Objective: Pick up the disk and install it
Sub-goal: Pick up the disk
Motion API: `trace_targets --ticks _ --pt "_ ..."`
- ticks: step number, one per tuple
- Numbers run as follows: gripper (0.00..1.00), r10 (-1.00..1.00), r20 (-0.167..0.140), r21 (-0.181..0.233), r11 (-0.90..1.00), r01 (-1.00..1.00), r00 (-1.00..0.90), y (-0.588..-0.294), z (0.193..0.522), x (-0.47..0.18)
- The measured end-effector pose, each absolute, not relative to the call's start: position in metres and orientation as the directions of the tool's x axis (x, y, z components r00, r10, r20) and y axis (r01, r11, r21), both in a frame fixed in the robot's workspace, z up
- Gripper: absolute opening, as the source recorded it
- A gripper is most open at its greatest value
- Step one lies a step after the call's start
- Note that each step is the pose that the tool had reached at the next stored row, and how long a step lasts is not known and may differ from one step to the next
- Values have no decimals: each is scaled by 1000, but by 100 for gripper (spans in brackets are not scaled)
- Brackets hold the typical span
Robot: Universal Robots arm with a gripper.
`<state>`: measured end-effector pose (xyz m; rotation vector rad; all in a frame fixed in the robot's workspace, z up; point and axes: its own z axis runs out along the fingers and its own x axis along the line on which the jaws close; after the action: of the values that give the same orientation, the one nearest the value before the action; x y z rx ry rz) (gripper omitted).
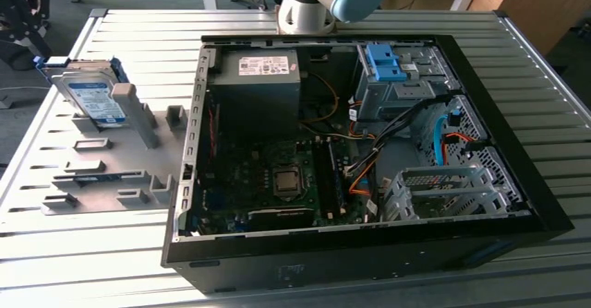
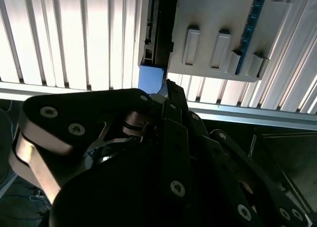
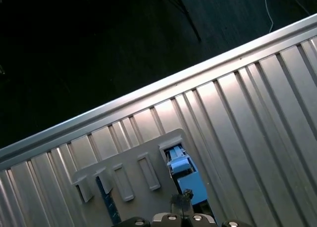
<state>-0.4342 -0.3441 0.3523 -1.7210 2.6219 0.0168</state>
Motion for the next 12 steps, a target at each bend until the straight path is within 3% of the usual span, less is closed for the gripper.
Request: trace_targets --ticks 12 --pt "11 -938 -10 6 345 -938 -345 -344 352 -434"
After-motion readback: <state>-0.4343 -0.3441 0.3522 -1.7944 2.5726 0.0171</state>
